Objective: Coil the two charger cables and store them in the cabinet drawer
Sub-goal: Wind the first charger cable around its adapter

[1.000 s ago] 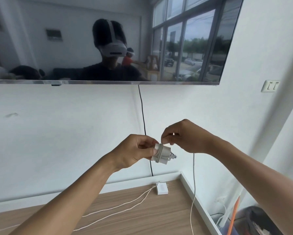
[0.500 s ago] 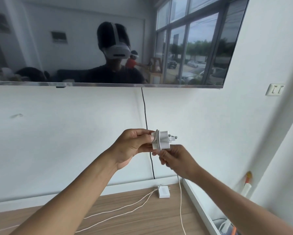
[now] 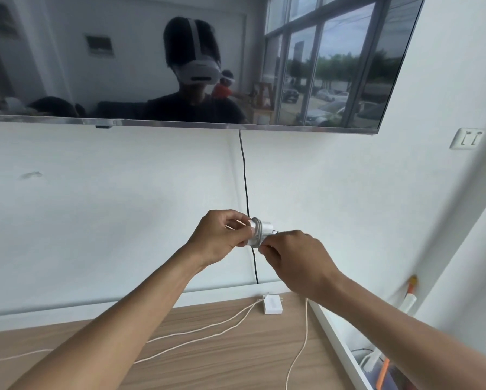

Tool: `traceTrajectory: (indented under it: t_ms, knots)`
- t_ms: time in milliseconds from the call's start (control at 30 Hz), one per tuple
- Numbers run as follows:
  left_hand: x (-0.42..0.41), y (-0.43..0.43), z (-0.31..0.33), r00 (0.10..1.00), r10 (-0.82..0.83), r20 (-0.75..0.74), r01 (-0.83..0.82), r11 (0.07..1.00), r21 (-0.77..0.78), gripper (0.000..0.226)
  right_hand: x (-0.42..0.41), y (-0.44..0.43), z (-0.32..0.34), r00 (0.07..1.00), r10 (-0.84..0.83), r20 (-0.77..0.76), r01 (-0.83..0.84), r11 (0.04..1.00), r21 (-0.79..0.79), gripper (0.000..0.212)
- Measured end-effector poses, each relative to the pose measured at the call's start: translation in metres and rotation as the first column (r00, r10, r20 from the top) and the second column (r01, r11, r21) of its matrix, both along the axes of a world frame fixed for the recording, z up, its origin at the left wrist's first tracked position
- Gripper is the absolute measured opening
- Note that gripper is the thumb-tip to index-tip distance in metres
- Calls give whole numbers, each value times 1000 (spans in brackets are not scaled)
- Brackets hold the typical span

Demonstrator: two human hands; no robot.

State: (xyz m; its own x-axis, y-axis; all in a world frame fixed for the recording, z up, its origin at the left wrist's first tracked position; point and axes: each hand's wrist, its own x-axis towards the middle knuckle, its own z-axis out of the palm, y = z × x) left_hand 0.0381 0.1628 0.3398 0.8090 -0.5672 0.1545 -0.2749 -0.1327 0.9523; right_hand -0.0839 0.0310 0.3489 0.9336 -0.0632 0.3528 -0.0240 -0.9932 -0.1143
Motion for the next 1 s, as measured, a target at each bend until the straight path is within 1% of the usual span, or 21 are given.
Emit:
traceTrajectory:
  t_ms: [100, 167, 200, 300, 333, 433, 467, 533, 600, 667, 733, 800, 900, 1000]
  knots:
    - [-3, 1, -2, 998, -42, 44, 40, 999, 29, 33, -2, -2, 19, 1000, 17, -3, -17, 990, -137, 28]
    - [-5, 1, -3, 994, -83, 68, 79, 995, 53, 40, -3, -4, 29, 999, 33, -12, -34, 977, -210, 25]
    - [-6, 2, -3, 991, -106, 86, 100, 992, 74, 38, -4, -5, 34, 999, 41, -16, -44, 969, -244, 23]
    - [-9, 1, -2, 974, -183, 132, 168, 979, 118, 16, -2, -13, 48, 998, 64, -23, -68, 944, -324, 18]
    - [-9, 1, -1, 969, -203, 142, 186, 975, 123, 13, -1, -15, 51, 997, 68, -24, -72, 938, -338, 17]
    - [-9, 3, 2, 949, -268, 165, 248, 960, 132, 15, 2, -24, 58, 995, 104, 2, -97, 936, -339, 20]
    - [-9, 4, 3, 943, -290, 162, 272, 954, 127, 15, 3, -28, 61, 993, 117, 15, -107, 946, -305, 21]
    - [-11, 6, 5, 932, -336, 137, 325, 941, 93, 16, 4, -35, 66, 991, 131, 26, -123, 974, -191, 24]
    - [-14, 8, 9, 919, -374, 127, 369, 927, 59, 16, 6, -42, 66, 990, 139, -1, -139, 989, -53, 27]
    - [-16, 9, 14, 909, -398, 123, 396, 917, 39, 20, 9, -45, 64, 985, 172, -31, -167, 979, 116, 31]
    - [-16, 10, 20, 906, -412, 93, 413, 911, 5, 24, 13, -47, 60, 980, 200, -16, -185, 932, 312, 33]
    - [-16, 11, 23, 902, -428, 52, 430, 903, -24, 27, 16, -49, 54, 977, 212, 0, -188, 868, 459, 30]
    - [-17, 12, 23, 898, -441, 16, 441, 897, -42, 27, 20, -52, 43, 961, 277, -4, -225, 790, 571, 29]
    - [-20, 13, 24, 883, -468, -40, 456, 875, -163, 24, 24, -53, 34, 941, 338, 5, -243, 665, 706, 35]
